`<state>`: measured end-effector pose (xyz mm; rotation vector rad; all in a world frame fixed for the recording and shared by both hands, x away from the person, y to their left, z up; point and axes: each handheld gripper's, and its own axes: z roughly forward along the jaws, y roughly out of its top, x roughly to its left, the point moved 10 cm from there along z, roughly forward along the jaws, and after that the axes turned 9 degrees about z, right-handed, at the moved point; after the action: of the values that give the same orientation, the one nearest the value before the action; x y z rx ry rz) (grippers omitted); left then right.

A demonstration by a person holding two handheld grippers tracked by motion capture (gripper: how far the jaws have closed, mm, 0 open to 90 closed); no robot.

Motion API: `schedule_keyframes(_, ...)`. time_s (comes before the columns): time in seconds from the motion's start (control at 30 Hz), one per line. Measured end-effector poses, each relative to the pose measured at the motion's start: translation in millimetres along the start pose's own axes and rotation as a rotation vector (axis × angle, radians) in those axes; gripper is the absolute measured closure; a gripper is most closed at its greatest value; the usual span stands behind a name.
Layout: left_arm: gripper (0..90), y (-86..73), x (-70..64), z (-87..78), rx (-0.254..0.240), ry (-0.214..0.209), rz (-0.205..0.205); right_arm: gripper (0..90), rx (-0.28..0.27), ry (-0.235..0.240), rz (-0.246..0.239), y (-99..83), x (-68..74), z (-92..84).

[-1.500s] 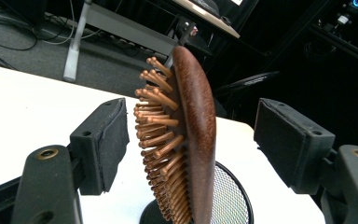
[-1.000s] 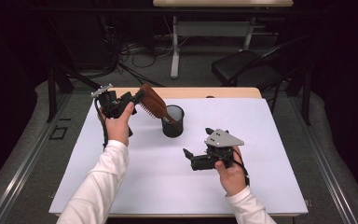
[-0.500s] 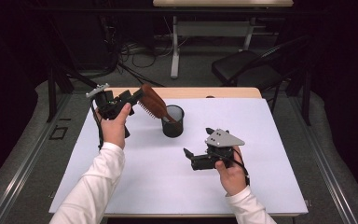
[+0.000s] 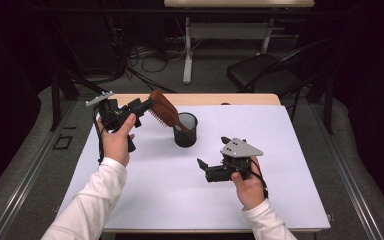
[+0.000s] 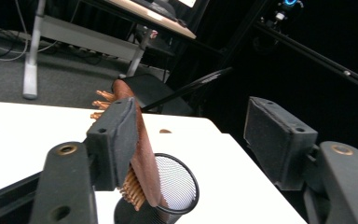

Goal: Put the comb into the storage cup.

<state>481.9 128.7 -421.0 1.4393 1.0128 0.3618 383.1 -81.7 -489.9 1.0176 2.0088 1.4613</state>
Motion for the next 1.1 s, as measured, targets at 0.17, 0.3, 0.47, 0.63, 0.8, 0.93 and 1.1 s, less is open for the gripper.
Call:
schedule_keyframes(0.17,36.1,-7.7,-4.4,-6.0,0.016,-0.016,0.033,1.2,-0.007,-0.004,0.005,1.8,-2.2,-2.0)
schedule_keyframes(0.3,36.1,-13.6,-7.1,-10.9,0.033,-0.039,0.056,1.3,-0.006,-0.004,0.004,1.8,-1.8,-2.0)
schedule_keyframes(0.47,36.0,-22.9,-14.1,-15.1,0.064,-0.069,0.09,1.3,-0.004,-0.002,0.001,1.4,-1.0,-1.1)
schedule_keyframes(0.63,31.5,-27.5,-17.8,-20.3,0.069,-0.047,0.19,1.2,-0.008,-0.002,0.003,2.1,-1.5,-1.9)
schedule_keyframes(0.8,27.5,-34.2,-23.5,-23.1,0.091,-0.064,0.239,1.3,-0.006,0.0,0.006,2.4,-2.2,-2.5)
schedule_keyframes(0.93,25.5,-40.0,-26.6,-26.0,0.108,-0.073,0.281,1.2,-0.013,0.002,0.006,4.2,-2.5,-3.2)
schedule_keyframes(1.1,20.5,-47.0,-24.6,-28.4,0.152,-0.08,0.291,1.3,-0.008,0.006,0.013,2.8,-1.9,-3.4)
